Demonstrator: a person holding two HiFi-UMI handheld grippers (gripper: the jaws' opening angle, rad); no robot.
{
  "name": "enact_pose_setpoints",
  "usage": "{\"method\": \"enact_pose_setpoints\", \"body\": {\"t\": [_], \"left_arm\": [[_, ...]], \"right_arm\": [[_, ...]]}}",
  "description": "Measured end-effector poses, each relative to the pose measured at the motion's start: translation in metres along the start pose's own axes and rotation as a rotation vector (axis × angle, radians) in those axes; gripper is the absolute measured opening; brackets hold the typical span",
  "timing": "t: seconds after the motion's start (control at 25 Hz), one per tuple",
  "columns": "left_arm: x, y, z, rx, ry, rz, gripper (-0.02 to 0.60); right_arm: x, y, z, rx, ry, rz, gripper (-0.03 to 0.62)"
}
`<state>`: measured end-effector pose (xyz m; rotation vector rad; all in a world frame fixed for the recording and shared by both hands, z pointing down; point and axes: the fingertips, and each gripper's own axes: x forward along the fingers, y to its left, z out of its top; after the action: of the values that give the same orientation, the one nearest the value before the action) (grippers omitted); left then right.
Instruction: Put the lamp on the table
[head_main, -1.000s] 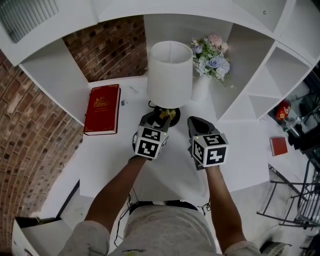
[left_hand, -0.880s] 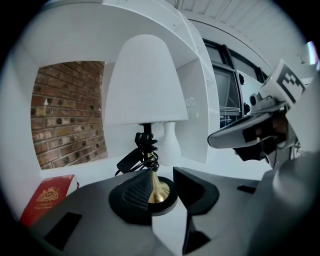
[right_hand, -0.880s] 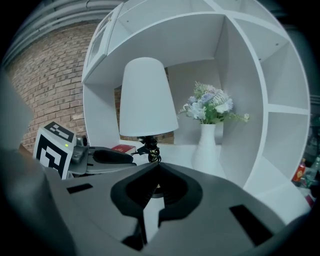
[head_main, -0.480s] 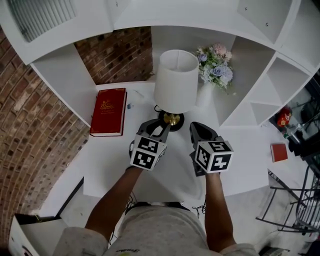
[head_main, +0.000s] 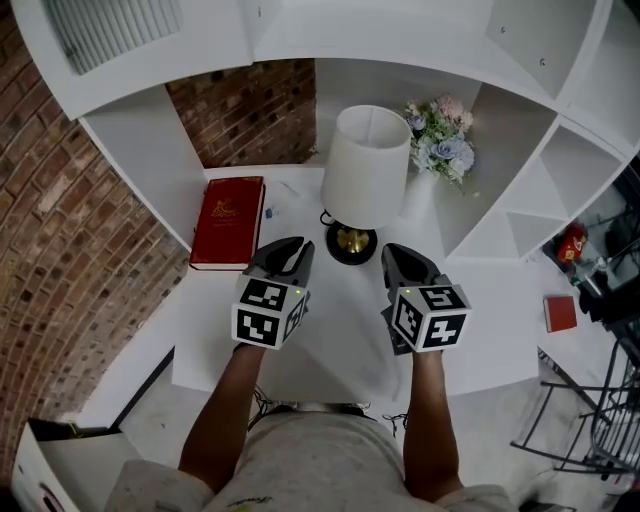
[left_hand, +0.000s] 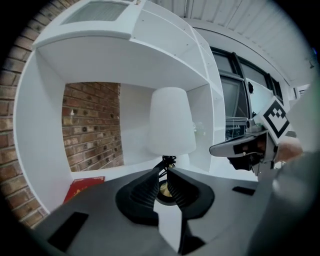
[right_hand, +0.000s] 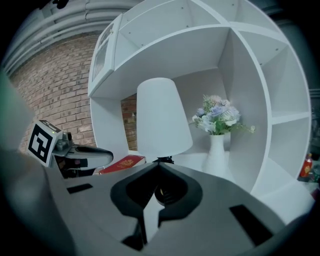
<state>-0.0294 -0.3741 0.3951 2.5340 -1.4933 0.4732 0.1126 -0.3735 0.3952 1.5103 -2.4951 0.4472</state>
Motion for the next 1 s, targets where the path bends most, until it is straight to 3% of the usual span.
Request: {"method": "enact_pose_setpoints", "body": {"t": [0.36, 1.0], "left_arm": [[-0.021, 0.031, 0.006, -0.023, -0.003, 0.049, 0.012], [-0.022, 0.016, 0.01, 0.031, -0.007, -0.018, -0.002]], "right_arm": [[-0.004, 0.006, 0.02, -0.022, -0.044, -0.012, 0.005], [-0.007, 0.016, 0.024, -0.087, -0.061, -0.037, 0.003]]}}
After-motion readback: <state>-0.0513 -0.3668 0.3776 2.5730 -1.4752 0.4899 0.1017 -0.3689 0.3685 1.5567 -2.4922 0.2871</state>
